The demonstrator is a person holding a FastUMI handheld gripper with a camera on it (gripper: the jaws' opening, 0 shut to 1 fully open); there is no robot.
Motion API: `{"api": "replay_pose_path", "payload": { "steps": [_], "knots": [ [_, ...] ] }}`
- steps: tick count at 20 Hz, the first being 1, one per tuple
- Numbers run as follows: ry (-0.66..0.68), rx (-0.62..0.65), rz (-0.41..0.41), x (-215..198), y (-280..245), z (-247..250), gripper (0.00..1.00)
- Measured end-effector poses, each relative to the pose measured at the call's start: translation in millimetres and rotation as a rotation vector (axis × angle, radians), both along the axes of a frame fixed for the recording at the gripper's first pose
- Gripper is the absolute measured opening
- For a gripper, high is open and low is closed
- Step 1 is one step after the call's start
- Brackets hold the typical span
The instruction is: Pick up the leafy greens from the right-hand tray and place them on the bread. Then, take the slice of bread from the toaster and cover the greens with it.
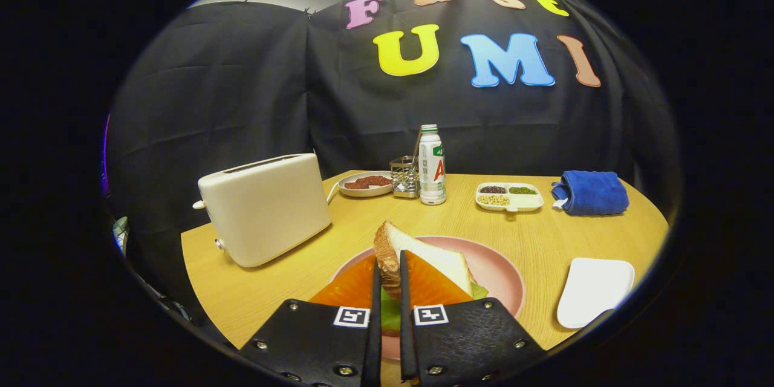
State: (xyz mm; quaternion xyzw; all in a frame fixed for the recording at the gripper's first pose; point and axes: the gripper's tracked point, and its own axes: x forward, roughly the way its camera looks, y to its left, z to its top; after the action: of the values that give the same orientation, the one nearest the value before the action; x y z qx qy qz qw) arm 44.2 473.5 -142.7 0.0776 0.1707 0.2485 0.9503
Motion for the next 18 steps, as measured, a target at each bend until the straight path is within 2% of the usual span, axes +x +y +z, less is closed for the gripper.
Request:
{"api": "replay_pose_path", "payload": {
  "steps": [3, 5, 6, 7, 9, 14, 18],
  "knots": [
    [0.023, -0.003, 0.032, -4.6, 8.1, -9.0, 0.13],
    [0.024, -0.020, 0.033, -5.7, 8.9, -9.9, 0.30],
    [0.009, -0.019, 0.041, -5.7, 11.1, -6.6, 0.31],
    [0.020, -0.012, 0.051, -4.9, 17.4, -9.3, 0.36],
    [0.065, -0.019, 0.057, -8.9, 14.4, -18.2, 0.54],
    [0.066, 0.014, 0.022, -4.6, 4.7, -15.2, 0.58],
    [0.016, 0.024, -0.010, 0.7, -7.6, 0.3, 0.59]
  ]
}}
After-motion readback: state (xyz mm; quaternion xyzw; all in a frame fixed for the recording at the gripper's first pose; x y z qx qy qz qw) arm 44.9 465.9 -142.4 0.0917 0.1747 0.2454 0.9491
